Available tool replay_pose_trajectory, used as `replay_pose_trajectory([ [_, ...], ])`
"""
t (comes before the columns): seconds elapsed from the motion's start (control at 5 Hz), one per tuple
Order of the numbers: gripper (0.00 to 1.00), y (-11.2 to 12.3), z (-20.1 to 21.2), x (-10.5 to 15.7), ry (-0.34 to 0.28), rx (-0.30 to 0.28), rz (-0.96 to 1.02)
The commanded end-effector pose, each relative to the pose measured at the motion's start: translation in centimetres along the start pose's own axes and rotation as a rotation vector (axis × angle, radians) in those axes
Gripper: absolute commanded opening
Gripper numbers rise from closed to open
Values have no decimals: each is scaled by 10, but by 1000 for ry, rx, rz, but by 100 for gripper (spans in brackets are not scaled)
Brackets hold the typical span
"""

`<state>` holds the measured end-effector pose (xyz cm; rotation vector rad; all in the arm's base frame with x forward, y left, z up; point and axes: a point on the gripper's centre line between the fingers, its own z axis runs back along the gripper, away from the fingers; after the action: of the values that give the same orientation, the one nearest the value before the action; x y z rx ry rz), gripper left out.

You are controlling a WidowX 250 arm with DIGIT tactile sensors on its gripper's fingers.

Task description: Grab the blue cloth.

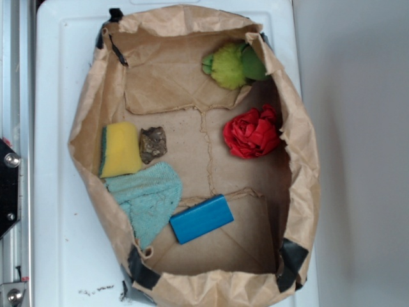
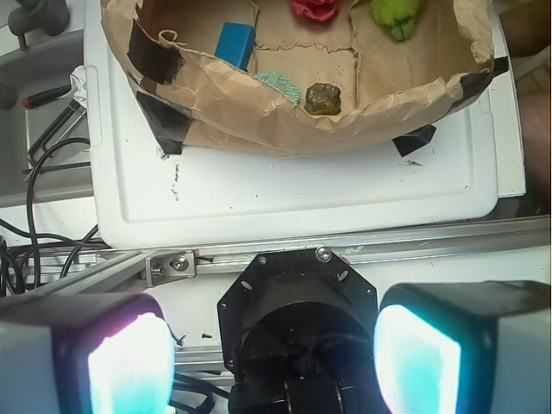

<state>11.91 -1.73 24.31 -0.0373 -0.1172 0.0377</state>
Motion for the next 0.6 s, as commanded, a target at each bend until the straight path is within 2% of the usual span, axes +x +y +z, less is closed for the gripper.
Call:
replay_pose_trajectory([
  [0.0,100,0,0,0,0,0,0],
  [0.2,100,-5,-7,26,-14,-21,15],
  [0.4,100,-3,-18,49,-2,-29,24],
])
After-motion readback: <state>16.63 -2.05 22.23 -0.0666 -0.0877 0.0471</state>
